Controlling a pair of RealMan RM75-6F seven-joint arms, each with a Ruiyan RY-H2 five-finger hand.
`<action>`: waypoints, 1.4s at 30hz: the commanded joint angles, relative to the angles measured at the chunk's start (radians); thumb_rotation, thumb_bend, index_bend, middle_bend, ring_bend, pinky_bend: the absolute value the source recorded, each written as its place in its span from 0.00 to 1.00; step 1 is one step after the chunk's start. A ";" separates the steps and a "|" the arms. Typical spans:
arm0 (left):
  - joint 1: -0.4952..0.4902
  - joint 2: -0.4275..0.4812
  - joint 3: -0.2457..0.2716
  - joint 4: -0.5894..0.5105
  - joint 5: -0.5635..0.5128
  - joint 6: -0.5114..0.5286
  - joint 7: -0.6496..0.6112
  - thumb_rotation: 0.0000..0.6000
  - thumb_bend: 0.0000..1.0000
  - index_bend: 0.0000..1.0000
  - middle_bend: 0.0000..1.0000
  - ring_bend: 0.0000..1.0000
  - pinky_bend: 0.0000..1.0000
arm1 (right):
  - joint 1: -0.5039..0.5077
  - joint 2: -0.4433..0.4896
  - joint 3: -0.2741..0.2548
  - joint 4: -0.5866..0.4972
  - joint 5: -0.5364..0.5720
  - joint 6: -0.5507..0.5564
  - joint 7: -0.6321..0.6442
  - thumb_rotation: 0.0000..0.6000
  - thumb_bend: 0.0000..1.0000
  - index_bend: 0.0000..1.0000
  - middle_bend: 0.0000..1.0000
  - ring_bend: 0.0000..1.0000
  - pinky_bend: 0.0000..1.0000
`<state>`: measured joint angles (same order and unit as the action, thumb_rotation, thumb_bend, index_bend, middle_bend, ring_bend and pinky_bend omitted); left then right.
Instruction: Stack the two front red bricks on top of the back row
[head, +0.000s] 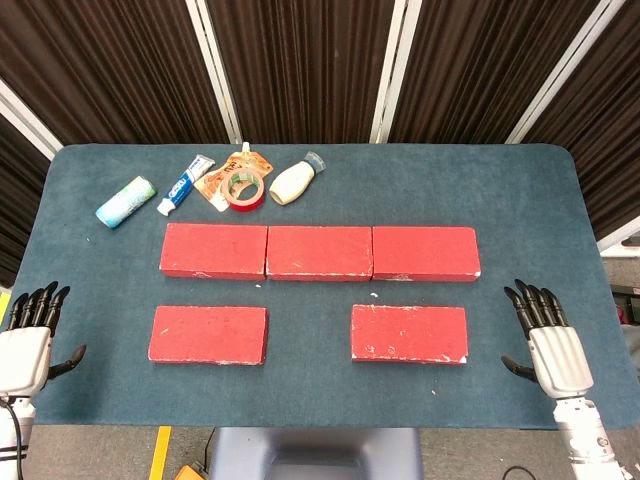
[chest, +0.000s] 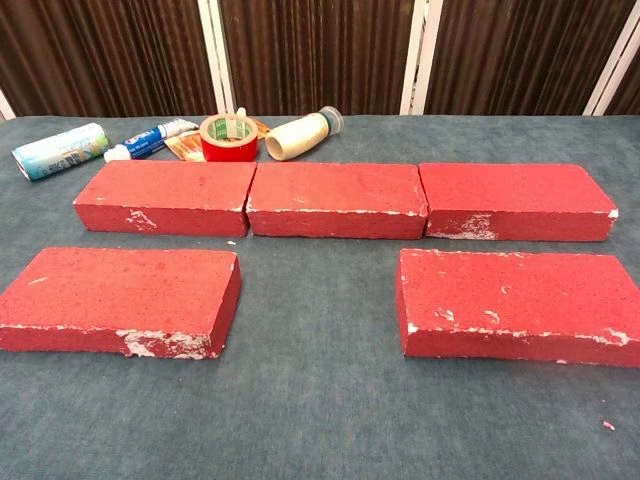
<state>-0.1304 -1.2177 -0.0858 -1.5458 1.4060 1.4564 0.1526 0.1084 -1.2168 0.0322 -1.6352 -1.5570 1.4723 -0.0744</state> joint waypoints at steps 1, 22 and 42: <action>0.000 0.000 0.000 -0.001 0.001 0.001 0.002 1.00 0.26 0.00 0.00 0.00 0.00 | 0.001 0.000 0.000 0.002 0.000 -0.002 0.001 1.00 0.00 0.01 0.11 0.00 0.00; 0.004 0.023 0.004 -0.022 -0.019 -0.019 -0.014 1.00 0.26 0.00 0.00 0.00 0.00 | 0.008 -0.004 0.007 0.008 0.021 -0.024 0.006 1.00 0.00 0.01 0.11 0.00 0.00; -0.143 0.470 0.045 -0.540 -0.166 -0.383 0.058 1.00 0.23 0.00 0.00 0.00 0.00 | 0.007 0.006 0.025 0.019 -0.005 0.019 0.069 1.00 0.00 0.02 0.11 0.00 0.00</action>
<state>-0.2555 -0.7739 -0.0503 -2.0454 1.2578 1.1040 0.1991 0.1160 -1.2117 0.0573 -1.6153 -1.5598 1.4898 -0.0077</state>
